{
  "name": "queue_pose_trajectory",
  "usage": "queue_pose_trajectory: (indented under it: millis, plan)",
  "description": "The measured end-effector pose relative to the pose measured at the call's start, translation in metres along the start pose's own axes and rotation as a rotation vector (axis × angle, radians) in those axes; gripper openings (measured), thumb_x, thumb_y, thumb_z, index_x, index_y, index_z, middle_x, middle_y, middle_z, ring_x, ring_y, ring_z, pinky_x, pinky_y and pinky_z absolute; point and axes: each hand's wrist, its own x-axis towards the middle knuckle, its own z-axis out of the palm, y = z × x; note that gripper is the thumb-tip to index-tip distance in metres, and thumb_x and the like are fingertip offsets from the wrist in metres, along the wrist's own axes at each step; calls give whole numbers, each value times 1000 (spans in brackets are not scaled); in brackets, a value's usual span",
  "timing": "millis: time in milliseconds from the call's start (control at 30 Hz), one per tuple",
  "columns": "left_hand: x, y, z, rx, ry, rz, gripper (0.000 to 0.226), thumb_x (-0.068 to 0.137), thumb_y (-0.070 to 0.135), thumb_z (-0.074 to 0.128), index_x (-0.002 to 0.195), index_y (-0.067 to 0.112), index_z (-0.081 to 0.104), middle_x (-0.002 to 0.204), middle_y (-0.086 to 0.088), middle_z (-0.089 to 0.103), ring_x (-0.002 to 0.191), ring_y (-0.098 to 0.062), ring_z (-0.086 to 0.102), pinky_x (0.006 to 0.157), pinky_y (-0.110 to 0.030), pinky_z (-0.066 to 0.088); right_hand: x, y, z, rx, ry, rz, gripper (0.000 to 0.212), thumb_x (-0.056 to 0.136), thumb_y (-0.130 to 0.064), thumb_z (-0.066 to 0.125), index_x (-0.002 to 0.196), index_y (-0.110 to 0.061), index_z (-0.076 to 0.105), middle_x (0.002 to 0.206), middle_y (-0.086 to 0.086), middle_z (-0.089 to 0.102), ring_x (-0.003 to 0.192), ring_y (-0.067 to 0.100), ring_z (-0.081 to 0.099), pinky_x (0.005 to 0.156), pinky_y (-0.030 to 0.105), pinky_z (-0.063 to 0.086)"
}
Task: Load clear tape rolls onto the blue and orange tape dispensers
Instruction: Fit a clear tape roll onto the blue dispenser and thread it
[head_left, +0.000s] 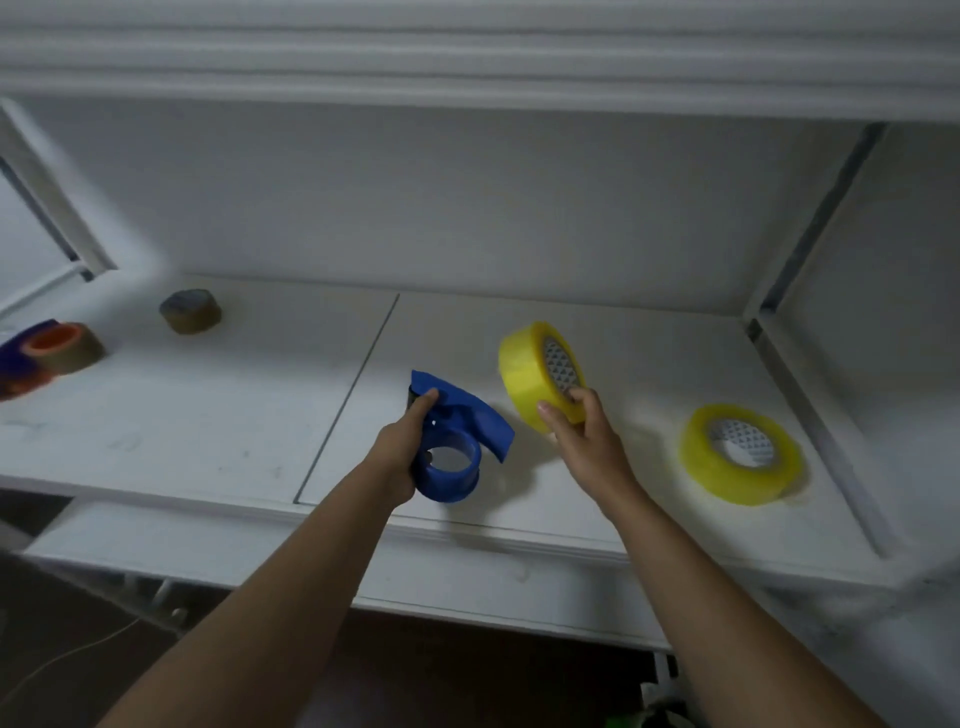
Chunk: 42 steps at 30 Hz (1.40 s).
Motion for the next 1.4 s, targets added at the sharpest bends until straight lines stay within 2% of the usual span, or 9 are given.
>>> queue_pose_trajectory:
  millis: [133, 333, 500, 633, 867, 967, 1133, 1233, 1400]
  plan:
    - [22, 21, -73, -69, 26, -5, 53, 78, 52, 71, 115, 14, 64, 107, -7, 68, 90, -22, 63, 68, -31, 46, -12, -28, 75, -5, 29, -7, 36, 88, -53, 58, 115, -33, 45, 95, -7, 61, 83, 10, 60, 62, 24, 42]
    - [44, 46, -171, -177, 125, -24, 63, 73, 52, 75, 118, 12, 58, 112, -10, 66, 100, -26, 62, 78, -36, 48, -17, -52, 166, -12, 5, 11, 37, 84, -58, 61, 113, -39, 47, 97, -16, 63, 89, 19, 66, 77, 36, 51]
    - [57, 60, -219, -221, 176, -32, 63, 76, 51, 73, 122, 11, 56, 114, -9, 64, 97, -24, 61, 71, -33, 45, -11, -71, 212, -24, -43, -3, 34, 86, -53, 61, 113, -38, 47, 95, -16, 63, 88, 19, 66, 71, 33, 49]
    - [71, 68, -242, -214, 200, -50, 63, 76, 51, 73, 122, 11, 57, 106, -8, 65, 87, -22, 61, 64, -31, 44, 0, -72, 243, 23, -80, 7, 37, 81, -56, 61, 111, -41, 46, 98, -14, 63, 90, 20, 65, 79, 39, 53]
    - [90, 95, -269, -163, 277, 0, 57, 78, 45, 73, 119, 8, 58, 92, -9, 64, 77, -22, 60, 66, -31, 47, 26, -96, 286, 197, -118, 39, 31, 85, -60, 33, 91, -38, 53, 97, 2, 64, 87, 25, 63, 79, 42, 50]
    - [100, 108, -278, -151, 272, 13, 53, 79, 41, 74, 117, 9, 57, 99, -11, 66, 85, -25, 64, 73, -35, 52, 30, -106, 295, 126, -101, 15, 26, 86, -55, 33, 85, -37, 52, 90, -4, 62, 85, 24, 61, 81, 46, 51]
    - [115, 119, -301, -112, 241, 8, 57, 76, 41, 77, 115, 4, 58, 96, -15, 66, 80, -26, 64, 63, -32, 51, 31, -114, 311, 23, -84, 3, 15, 95, -37, 44, 84, -34, 54, 80, -1, 63, 73, 23, 63, 67, 43, 55]
    - [123, 128, -325, -105, 198, -1, 59, 74, 42, 77, 115, 5, 57, 100, -14, 67, 92, -29, 65, 69, -34, 52, 29, -124, 334, 14, -42, 31, 17, 97, -31, 45, 84, -28, 55, 84, 3, 63, 74, 21, 62, 62, 36, 55]
    - [131, 142, -397, -97, 98, -9, 58, 71, 42, 80, 112, 6, 60, 105, -13, 70, 95, -28, 67, 83, -36, 56, 7, -139, 405, 208, 65, 176, 21, 97, -28, 44, 82, -31, 59, 99, 6, 63, 85, 25, 63, 67, 41, 59]
